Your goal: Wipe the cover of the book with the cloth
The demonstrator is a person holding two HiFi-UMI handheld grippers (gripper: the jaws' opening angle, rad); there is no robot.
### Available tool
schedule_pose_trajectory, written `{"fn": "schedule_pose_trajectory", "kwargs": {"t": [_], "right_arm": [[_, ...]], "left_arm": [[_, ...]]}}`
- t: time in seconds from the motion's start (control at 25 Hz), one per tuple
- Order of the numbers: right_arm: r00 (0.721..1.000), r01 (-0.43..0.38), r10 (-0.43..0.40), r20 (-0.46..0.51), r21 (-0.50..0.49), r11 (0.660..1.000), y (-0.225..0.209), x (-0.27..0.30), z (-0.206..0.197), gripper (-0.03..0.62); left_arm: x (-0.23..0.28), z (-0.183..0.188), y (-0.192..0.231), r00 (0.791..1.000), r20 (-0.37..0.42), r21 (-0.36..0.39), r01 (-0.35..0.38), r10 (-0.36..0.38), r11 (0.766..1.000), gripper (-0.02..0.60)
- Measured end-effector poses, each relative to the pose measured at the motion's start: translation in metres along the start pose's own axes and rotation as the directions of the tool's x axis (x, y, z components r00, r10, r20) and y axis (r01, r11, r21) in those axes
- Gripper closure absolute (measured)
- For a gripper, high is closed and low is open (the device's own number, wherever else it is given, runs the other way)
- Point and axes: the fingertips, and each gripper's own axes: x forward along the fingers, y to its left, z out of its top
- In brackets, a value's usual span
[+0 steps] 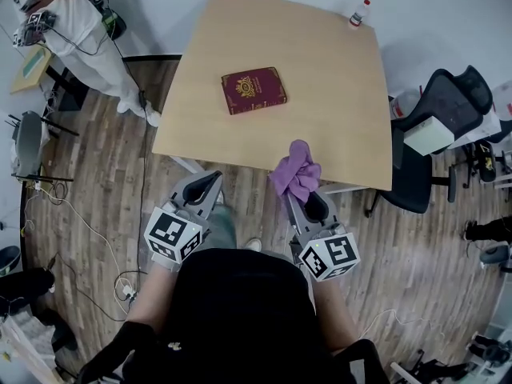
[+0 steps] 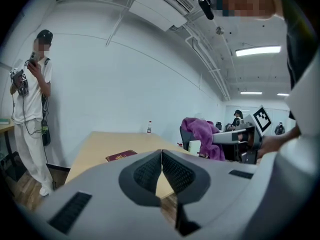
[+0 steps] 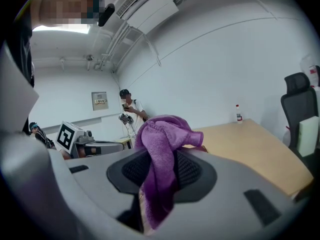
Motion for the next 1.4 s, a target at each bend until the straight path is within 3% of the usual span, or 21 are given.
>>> {"fn": "schedule_pose_trajectory", "kwargs": {"t": [0.28, 0.76, 1.04, 1.4], "right_arm": [[0.999, 0.039, -0.039, -0.037, -0.009, 0.999, -0.005, 0.079, 0.014, 0.453], [0.987, 0.14, -0.143, -0.076, -0.042, 0.989, 0.005, 0.182, 0.036, 0.453], [0.976, 0.179, -0.185, -0.113, -0.058, 0.982, 0.004, 0.201, 0.038, 0.451], [0.961, 0.234, -0.234, -0.148, -0.015, 0.972, -0.042, 0.219, 0.037, 0.451]], "left_arm": [[0.033, 0.021, 0.082, 1.0, 0.015, -0.041, 0.025, -0.025, 0.999, 0.561], [0.068, 0.035, 0.184, 0.989, 0.0, -0.07, 0.146, -0.146, 0.987, 0.561], [0.082, 0.027, 0.197, 0.981, -0.019, -0.096, 0.193, -0.195, 0.977, 0.561], [0.111, 0.015, 0.202, 0.978, -0.067, -0.13, 0.189, -0.199, 0.973, 0.561]]}}
